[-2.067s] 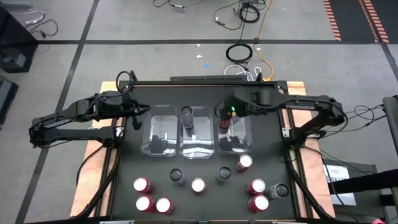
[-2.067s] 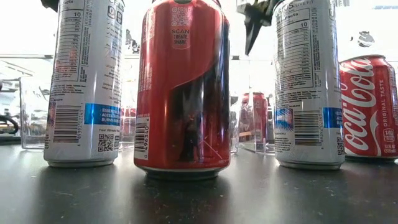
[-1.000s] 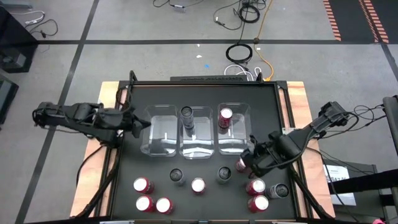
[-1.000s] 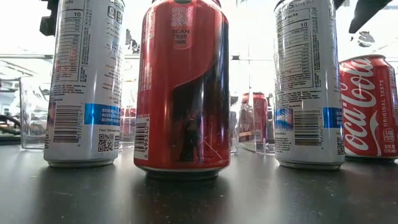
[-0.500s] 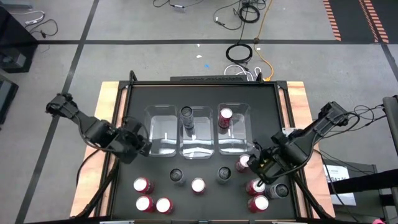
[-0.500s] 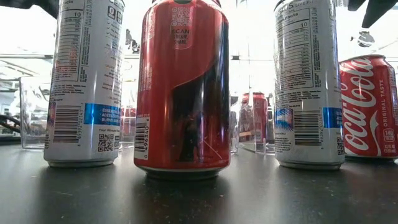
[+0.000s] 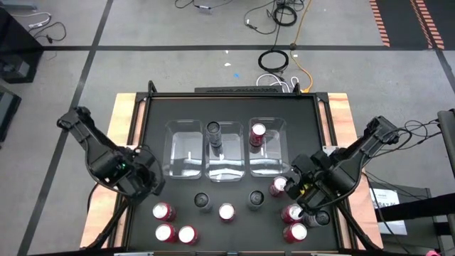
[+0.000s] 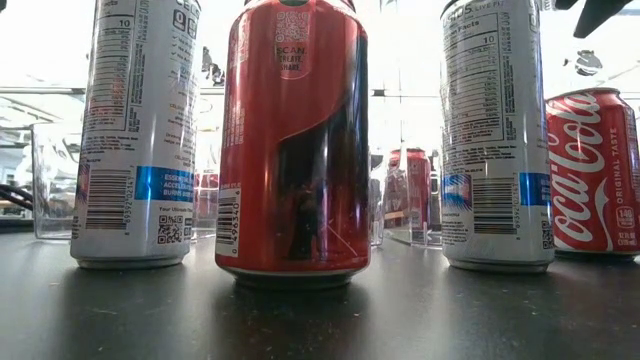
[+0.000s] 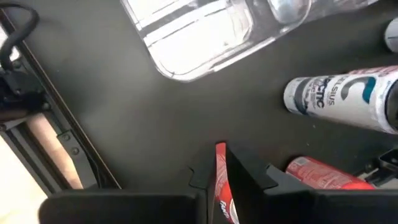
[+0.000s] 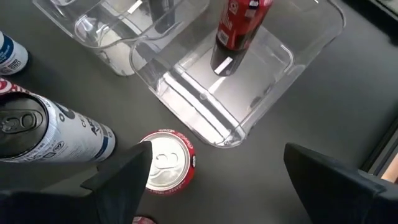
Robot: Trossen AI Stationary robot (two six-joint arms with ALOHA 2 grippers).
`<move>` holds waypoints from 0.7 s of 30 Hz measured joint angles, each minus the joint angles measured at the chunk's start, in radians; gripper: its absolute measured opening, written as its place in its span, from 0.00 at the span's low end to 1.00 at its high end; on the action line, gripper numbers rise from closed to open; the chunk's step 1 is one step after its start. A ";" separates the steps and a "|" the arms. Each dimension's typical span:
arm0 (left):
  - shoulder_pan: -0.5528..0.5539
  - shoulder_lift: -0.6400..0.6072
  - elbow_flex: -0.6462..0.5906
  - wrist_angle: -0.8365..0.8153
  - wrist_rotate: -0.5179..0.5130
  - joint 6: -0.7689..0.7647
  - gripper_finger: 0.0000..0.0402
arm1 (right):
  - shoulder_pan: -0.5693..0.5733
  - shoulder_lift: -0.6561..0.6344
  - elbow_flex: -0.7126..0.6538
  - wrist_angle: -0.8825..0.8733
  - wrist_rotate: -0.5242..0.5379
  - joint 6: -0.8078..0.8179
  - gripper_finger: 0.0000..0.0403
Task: Sort soda cans
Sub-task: Put the top left orange soda can into the left transparent bin
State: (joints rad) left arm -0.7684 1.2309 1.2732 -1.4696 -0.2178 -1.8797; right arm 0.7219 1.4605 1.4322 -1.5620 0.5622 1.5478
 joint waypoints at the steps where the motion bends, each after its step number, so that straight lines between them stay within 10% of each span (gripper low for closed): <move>1: 0.000 0.005 0.000 0.003 0.009 0.000 0.12 | 0.000 0.000 0.000 0.000 0.009 0.000 0.89; 11: 0.000 0.027 0.000 0.024 0.008 -0.049 0.17 | 0.000 0.000 0.000 0.007 0.015 0.002 0.89; 21: 0.000 0.027 0.000 0.099 0.025 -0.100 0.65 | 0.000 0.000 0.000 0.008 0.014 0.002 0.89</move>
State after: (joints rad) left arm -0.7685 1.2576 1.2728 -1.3710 -0.1932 -1.9799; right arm 0.7219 1.4605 1.4322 -1.5536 0.5766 1.5494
